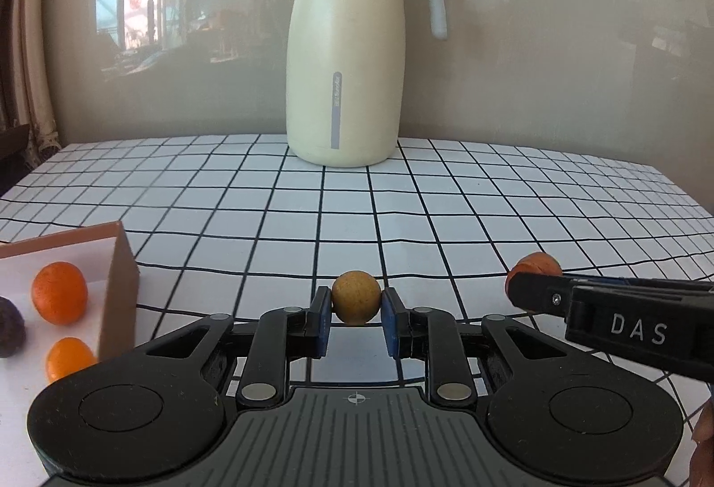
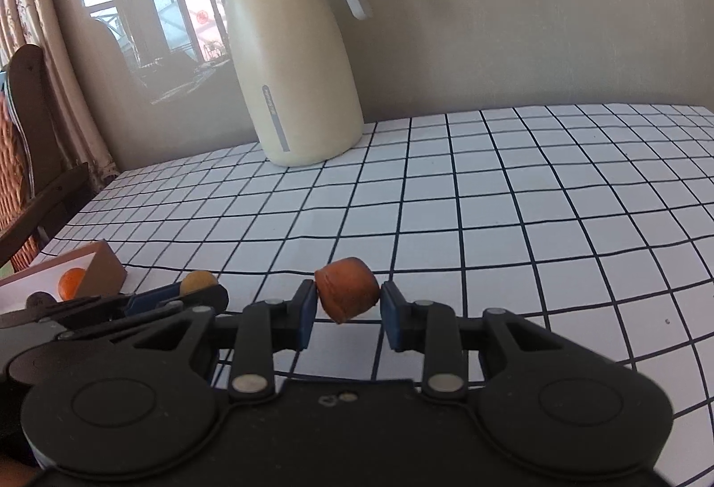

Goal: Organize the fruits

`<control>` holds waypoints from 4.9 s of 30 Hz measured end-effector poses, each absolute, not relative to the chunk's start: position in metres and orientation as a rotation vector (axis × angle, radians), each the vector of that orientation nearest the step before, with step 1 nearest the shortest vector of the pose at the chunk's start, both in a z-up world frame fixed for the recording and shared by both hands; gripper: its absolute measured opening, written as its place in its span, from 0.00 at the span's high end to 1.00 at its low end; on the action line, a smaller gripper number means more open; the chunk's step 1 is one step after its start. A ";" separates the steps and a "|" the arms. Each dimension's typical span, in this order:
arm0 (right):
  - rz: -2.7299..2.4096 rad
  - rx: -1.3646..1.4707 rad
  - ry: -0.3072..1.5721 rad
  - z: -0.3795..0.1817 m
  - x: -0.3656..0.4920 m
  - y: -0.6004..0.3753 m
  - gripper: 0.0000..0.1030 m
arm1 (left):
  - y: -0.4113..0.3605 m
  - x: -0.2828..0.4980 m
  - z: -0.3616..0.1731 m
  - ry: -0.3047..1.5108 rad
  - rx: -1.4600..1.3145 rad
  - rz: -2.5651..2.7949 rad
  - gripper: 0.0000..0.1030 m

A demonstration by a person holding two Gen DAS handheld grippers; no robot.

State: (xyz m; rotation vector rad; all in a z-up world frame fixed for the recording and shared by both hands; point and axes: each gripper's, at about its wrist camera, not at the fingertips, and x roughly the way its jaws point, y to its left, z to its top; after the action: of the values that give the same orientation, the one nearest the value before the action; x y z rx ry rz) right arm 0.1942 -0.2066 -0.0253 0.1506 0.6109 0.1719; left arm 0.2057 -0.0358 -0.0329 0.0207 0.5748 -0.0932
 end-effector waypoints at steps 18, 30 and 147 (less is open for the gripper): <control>0.476 0.089 0.462 0.011 0.111 -0.101 0.78 | 0.070 0.075 0.016 0.430 -0.016 0.106 0.77; 0.585 0.007 0.331 0.026 0.081 -0.038 0.78 | 0.141 0.042 0.024 0.364 -0.066 0.259 0.77; 0.399 0.093 0.313 0.080 -0.014 -0.103 0.06 | 0.125 -0.076 0.086 0.374 -0.050 0.371 0.00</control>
State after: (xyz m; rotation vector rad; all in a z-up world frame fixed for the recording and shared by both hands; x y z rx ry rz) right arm -0.0135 -0.1028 0.0801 0.0931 0.3129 0.3989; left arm -0.0759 0.1248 0.0857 -0.0505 0.3741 0.3710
